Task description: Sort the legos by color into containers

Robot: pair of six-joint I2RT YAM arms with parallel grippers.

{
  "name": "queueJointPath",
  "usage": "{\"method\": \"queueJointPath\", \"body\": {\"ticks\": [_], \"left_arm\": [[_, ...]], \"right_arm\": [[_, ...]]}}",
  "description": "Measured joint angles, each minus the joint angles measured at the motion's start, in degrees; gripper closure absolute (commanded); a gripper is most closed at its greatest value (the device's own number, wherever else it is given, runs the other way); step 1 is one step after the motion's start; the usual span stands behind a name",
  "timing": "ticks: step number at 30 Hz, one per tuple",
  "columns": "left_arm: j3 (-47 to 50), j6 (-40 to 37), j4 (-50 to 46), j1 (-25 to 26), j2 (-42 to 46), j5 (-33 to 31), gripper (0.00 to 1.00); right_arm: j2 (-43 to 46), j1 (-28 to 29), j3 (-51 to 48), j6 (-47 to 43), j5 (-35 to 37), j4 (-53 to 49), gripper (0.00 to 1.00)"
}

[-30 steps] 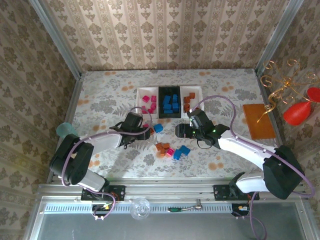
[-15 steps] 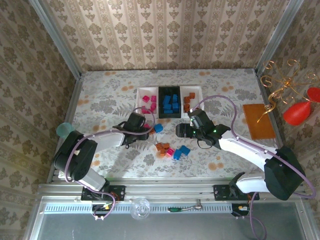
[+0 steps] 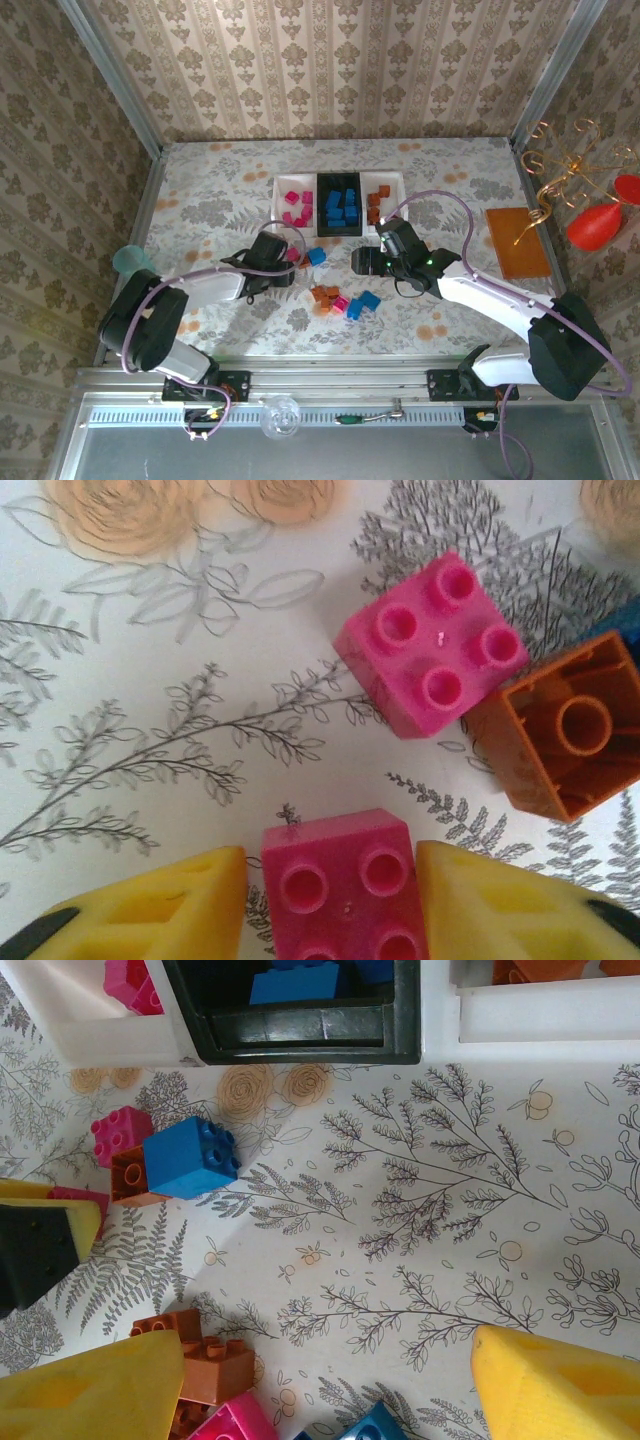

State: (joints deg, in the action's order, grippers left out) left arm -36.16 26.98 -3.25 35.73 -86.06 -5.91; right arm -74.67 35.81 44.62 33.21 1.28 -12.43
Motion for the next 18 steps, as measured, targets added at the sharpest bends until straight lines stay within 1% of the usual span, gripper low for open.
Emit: {"method": "queueJointPath", "body": {"ticks": [6,9,12,15,18], "left_arm": [[-0.07,0.39,-0.26,0.76,0.42,-1.44,0.65],[-0.11,0.44,-1.68,1.11,2.19,-0.92,0.65],[-1.64,0.44,-4.44,1.38,6.16,-0.7,0.65],[-7.34,0.22,-6.51,0.72,7.91,-0.55,0.65],[-15.61,-0.61,-6.88,-1.49,5.51,-0.04,0.65]], "right_arm": [[0.07,0.0,0.0,-0.02,0.02,-0.48,0.23],[0.09,0.0,0.0,-0.02,0.09,-0.66,0.23],[0.11,0.0,0.0,-0.02,0.28,-0.68,0.23],[0.11,0.0,0.0,0.0,0.33,-0.68,0.23],[0.09,0.0,0.0,0.0,0.33,-0.66,0.23]]}}
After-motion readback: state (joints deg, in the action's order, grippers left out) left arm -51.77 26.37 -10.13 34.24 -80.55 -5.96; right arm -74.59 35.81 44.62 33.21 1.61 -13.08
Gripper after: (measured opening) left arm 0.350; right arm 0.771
